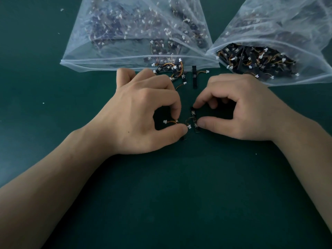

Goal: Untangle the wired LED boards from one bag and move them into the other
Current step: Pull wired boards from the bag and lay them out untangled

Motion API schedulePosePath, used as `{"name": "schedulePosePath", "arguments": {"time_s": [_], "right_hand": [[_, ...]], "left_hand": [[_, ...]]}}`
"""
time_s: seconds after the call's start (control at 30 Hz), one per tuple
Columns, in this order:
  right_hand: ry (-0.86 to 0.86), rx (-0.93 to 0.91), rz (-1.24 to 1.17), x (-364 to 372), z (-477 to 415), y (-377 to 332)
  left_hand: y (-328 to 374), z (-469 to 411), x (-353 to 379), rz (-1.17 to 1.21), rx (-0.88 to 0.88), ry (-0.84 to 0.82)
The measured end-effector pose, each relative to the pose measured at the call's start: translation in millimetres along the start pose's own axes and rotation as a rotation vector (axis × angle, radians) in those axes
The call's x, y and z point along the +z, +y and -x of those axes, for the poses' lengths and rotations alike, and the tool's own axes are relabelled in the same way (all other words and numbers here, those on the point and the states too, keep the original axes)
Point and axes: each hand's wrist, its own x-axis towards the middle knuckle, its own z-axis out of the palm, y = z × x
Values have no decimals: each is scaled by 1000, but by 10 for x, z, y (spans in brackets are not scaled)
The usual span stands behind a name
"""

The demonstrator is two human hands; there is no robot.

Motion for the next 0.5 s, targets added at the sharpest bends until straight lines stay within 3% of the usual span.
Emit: {"name": "schedulePosePath", "arguments": {"time_s": [0.23,0.5], "right_hand": [[-22,-36,8,71,-3,-80],[-43,-99,47,140,6,-173]], "left_hand": [[1,-6,7,-36,23,-27],[-69,20,-152,-42,86,-167]]}}
